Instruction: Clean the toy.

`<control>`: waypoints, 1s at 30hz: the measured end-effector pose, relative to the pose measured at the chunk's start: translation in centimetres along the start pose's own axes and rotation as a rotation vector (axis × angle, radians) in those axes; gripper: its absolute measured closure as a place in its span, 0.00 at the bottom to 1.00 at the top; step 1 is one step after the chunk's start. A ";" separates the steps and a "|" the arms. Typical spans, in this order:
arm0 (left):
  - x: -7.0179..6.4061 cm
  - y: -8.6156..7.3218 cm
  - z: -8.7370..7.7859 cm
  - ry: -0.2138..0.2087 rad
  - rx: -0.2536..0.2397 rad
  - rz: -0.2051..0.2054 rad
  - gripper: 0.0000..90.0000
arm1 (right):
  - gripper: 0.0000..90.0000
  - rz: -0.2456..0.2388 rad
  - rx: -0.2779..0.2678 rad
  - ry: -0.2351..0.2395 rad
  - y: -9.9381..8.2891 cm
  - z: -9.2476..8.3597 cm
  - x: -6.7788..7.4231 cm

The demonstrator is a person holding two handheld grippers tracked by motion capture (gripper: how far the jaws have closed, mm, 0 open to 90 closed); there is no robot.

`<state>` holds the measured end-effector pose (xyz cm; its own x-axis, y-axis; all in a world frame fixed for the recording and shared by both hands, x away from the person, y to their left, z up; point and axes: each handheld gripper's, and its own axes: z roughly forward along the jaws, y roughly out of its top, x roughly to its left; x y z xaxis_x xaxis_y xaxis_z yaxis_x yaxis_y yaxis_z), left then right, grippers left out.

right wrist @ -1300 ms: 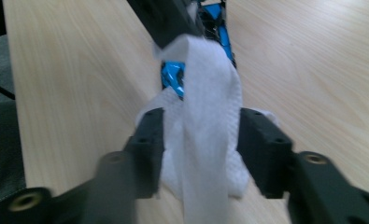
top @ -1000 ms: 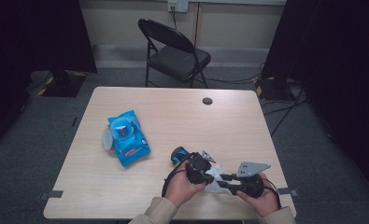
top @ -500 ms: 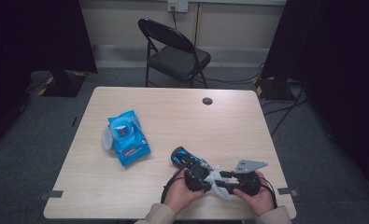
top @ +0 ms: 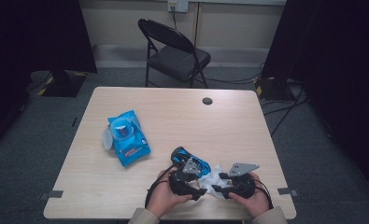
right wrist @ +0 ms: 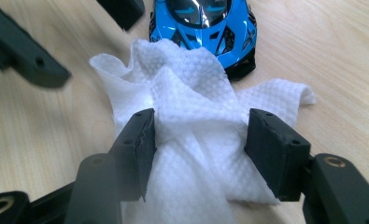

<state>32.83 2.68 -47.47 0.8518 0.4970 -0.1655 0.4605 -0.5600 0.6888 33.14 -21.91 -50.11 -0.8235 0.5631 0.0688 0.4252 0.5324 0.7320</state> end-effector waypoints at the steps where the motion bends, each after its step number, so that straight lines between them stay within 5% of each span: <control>1: 0.1 -0.2 -0.2 0.002 -0.006 -0.003 0.35 | 0.48 -0.007 0.001 -0.003 0.0 0.0 0.0; 8: 0.6 -1.3 -1.0 0.003 -0.033 0.003 0.34 | 0.55 -0.021 0.004 -0.020 0.0 0.0 0.1; 13: 0.2 -0.7 -0.8 -0.017 -0.054 0.028 0.33 | 0.73 -0.032 0.013 0.030 0.2 -0.1 0.5; 15: -0.1 -0.3 -0.3 -0.026 -0.057 0.037 0.33 | 0.72 -0.026 0.011 0.081 0.3 0.1 0.7; 19: -0.5 0.0 0.9 -0.040 -0.048 0.040 0.35 | 0.67 -0.027 0.006 0.098 0.5 0.1 1.0; 25: -0.7 -0.3 2.4 -0.034 -0.009 0.038 0.54 | 0.38 -0.054 0.006 0.076 0.5 -0.3 0.9; 30: -0.4 -0.3 2.3 -0.022 0.031 0.014 0.93 | 0.27 -0.065 -0.028 0.051 0.8 -1.0 0.4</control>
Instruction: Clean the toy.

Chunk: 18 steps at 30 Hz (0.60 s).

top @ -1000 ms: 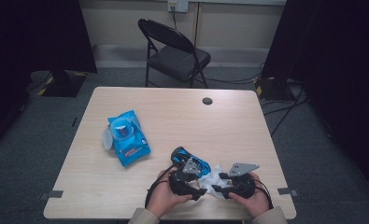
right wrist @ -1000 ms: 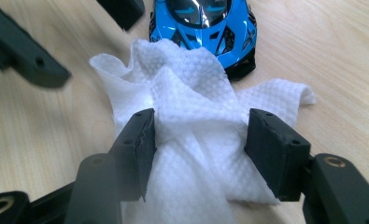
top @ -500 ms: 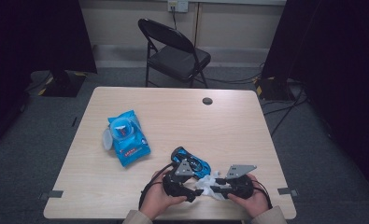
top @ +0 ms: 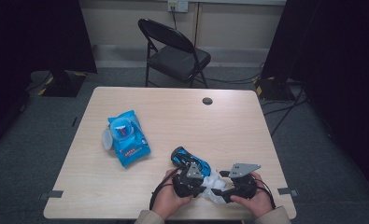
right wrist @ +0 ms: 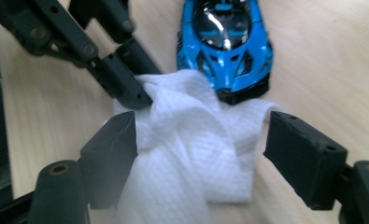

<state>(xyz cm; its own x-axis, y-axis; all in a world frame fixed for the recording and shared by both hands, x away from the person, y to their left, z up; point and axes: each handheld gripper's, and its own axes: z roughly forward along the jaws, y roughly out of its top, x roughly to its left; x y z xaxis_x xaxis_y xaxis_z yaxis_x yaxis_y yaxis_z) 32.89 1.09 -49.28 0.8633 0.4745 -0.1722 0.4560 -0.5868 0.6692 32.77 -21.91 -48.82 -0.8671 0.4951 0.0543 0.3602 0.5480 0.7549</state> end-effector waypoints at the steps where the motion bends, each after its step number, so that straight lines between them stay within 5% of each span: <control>1: 0.1 0.0 -0.2 -0.004 0.008 -0.019 0.97 | 0.25 -0.005 -0.005 -0.010 0.0 -0.1 -0.1; 7: 1.9 -1.6 -3.2 0.031 0.009 -0.067 0.98 | 0.19 0.027 -0.007 -0.069 -0.1 0.0 -1.0; 12: 3.8 -3.8 -6.2 0.093 0.011 -0.131 0.98 | 0.17 0.054 -0.015 -0.072 0.2 1.0 -1.3; 18: 5.6 -6.0 -8.4 0.137 0.031 -0.188 0.99 | 0.18 0.020 0.012 -0.065 1.0 2.9 -1.2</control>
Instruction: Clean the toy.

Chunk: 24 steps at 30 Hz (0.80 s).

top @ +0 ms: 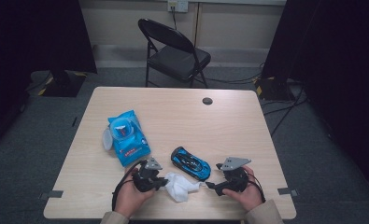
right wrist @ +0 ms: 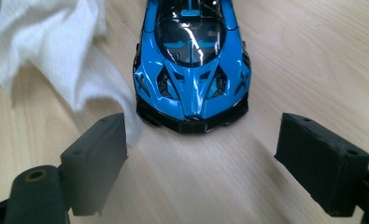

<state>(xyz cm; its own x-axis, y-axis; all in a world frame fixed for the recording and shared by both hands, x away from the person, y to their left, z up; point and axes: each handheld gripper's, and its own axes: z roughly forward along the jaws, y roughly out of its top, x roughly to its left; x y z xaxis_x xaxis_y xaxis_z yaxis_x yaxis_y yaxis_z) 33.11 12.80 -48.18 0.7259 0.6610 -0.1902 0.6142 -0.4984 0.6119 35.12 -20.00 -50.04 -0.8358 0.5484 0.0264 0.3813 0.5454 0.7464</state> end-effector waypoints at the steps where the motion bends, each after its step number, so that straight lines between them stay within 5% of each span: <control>1: 0.2 -0.2 -0.1 0.006 0.003 -0.010 0.99 | 0.18 -0.013 0.010 -0.005 0.2 0.5 0.1; 8: 1.7 -1.4 -1.0 0.041 -0.018 -0.066 0.98 | 0.19 -0.018 0.022 0.007 0.8 1.8 0.1; 12: 1.7 -1.6 -1.2 0.040 -0.078 -0.071 0.73 | 0.19 -0.028 0.027 0.017 1.1 2.2 0.3; 17: 0.3 -0.6 -0.8 0.009 -0.124 -0.021 0.56 | 0.19 -0.027 0.024 0.012 1.5 2.7 0.6; 24: -1.1 0.1 1.2 -0.033 -0.100 0.022 0.54 | 0.19 -0.019 0.014 0.003 1.5 2.9 0.7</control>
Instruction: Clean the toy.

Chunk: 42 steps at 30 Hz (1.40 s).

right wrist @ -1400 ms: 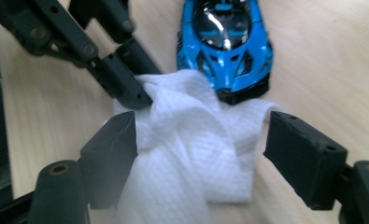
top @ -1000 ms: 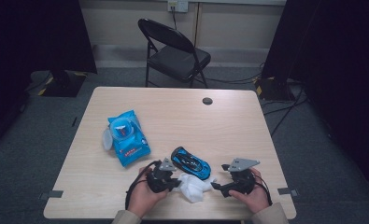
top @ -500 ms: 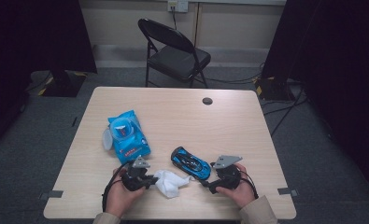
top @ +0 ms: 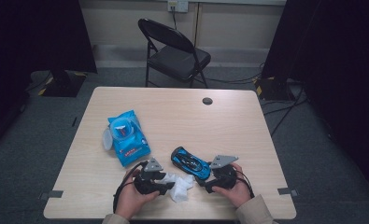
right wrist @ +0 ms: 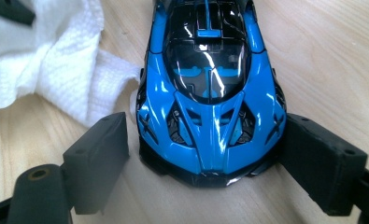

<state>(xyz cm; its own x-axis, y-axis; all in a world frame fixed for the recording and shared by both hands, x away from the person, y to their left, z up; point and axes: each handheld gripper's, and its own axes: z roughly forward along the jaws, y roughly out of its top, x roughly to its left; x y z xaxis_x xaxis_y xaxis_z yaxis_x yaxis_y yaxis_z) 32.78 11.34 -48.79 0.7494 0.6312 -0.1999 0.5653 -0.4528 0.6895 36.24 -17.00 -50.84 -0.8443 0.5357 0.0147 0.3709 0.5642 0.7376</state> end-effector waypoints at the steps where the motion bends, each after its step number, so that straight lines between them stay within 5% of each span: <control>1: -0.2 -0.1 0.7 -0.014 0.007 0.001 0.53 | 0.20 0.001 0.000 -0.001 0.0 0.0 0.0; 6: -0.5 0.0 1.4 -0.011 -0.005 0.045 0.57 | 0.22 0.005 -0.005 -0.006 0.0 0.0 0.0; 8: -0.9 0.2 1.4 -0.026 0.016 0.049 0.77 | 0.23 0.008 -0.006 -0.009 0.0 0.0 0.0; 12: -1.0 0.7 1.4 -0.027 0.040 0.031 0.91 | 0.24 0.011 -0.008 -0.014 0.0 -0.1 0.0; 24: 1.0 1.5 -1.8 0.019 -0.049 -0.044 0.94 | 0.26 0.017 -0.010 -0.016 0.0 -0.1 -0.1; 30: 1.1 3.8 -2.8 0.061 -0.088 -0.013 0.94 | 0.26 0.017 -0.010 -0.016 0.0 -0.1 0.0; 35: 0.6 6.0 -1.7 0.069 -0.090 0.016 0.94 | 0.26 0.016 -0.010 -0.015 0.0 -0.1 -0.1; 42: -1.1 7.7 2.5 0.032 -0.058 0.065 0.93 | 0.26 0.017 -0.011 -0.015 0.0 -0.1 -0.1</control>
<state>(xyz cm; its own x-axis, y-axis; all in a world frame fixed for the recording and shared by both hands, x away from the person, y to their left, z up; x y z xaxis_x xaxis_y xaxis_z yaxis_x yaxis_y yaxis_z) 37.15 5.57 -44.95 0.7719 0.6219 -0.1323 0.4944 -0.4563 0.7399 36.24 -17.12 -50.81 -0.8319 0.5547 0.0171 0.3806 0.5479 0.7450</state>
